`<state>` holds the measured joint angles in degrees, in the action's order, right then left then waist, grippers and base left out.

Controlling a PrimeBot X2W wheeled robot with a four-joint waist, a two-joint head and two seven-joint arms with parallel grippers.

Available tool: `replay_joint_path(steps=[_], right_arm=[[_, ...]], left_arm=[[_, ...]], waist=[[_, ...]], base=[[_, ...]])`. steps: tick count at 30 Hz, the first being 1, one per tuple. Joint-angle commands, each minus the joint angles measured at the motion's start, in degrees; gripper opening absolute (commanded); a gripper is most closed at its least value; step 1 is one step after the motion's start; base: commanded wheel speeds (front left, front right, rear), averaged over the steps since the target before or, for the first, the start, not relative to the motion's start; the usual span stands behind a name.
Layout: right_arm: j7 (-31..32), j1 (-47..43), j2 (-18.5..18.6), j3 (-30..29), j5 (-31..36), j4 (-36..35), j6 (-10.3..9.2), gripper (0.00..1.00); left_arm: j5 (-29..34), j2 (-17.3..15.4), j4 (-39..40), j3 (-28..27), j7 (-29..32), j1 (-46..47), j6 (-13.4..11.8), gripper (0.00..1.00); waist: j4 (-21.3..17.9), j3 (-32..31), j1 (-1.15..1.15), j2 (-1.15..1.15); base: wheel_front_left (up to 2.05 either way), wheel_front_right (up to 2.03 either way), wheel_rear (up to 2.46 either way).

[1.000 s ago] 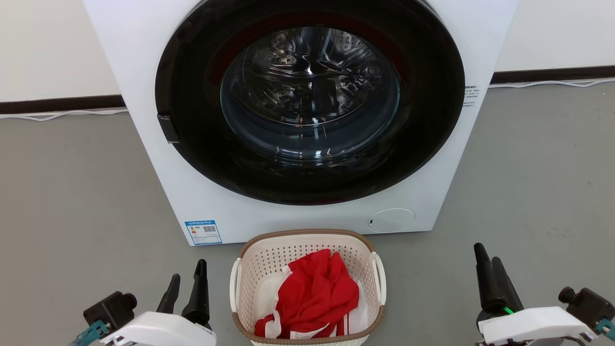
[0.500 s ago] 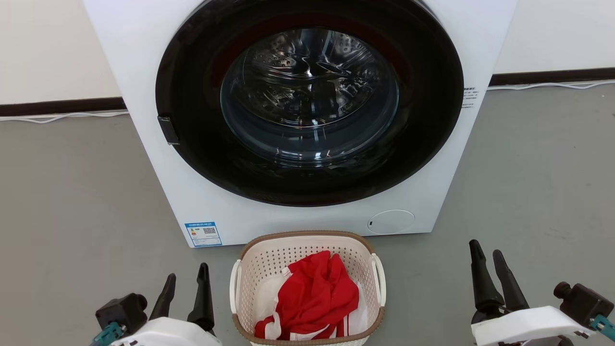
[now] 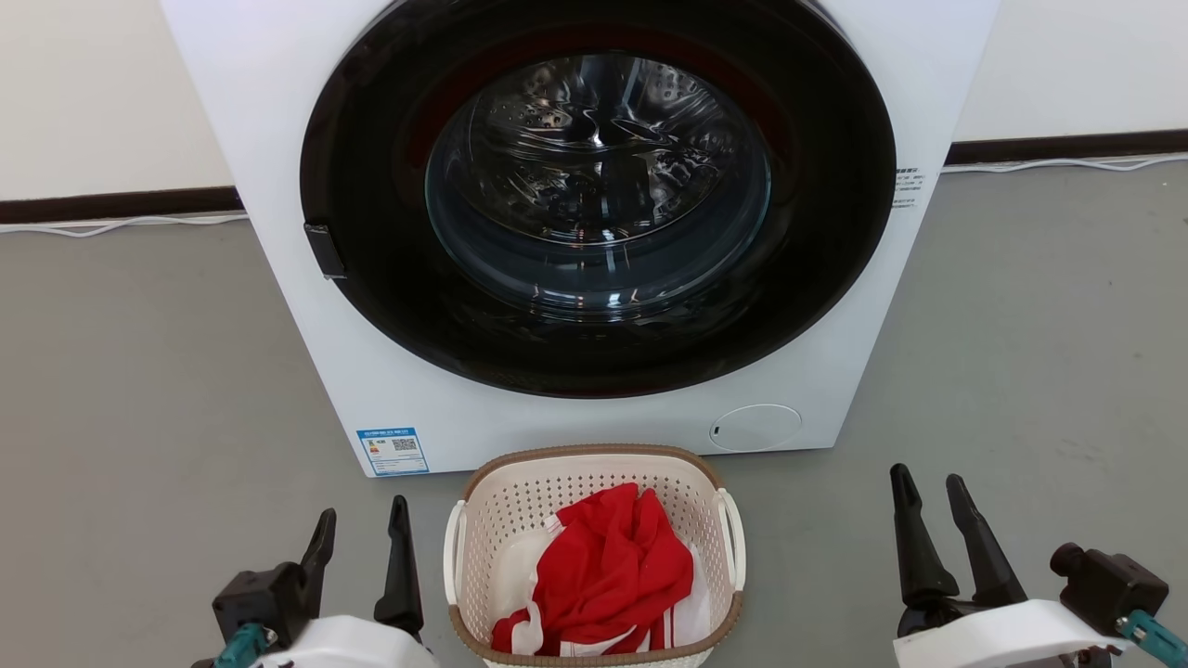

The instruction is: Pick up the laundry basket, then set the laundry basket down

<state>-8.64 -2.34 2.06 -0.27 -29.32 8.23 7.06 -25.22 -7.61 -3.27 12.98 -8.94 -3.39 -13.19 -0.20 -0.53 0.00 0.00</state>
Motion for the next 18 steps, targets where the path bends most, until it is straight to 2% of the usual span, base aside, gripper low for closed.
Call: replay_joint_path(steps=[1,18], right_arm=[[-1.2,1.2,0.7,1.2,1.9,-2.0,0.32,1.00],[-4.1,1.0,0.8,2.6,13.5,-3.6,0.38,1.00]], left_arm=[[2.1,-0.7,2.2,-1.0,-0.9,0.8,-0.9,1.00],[13.8,-1.3,4.8,1.2,-3.8,0.0,-4.1,1.00]], waist=[[0.0,0.0,0.00,0.00],[0.0,0.1,0.00,0.00]], base=[[0.00,0.00,0.00],[0.00,0.00,0.00]])
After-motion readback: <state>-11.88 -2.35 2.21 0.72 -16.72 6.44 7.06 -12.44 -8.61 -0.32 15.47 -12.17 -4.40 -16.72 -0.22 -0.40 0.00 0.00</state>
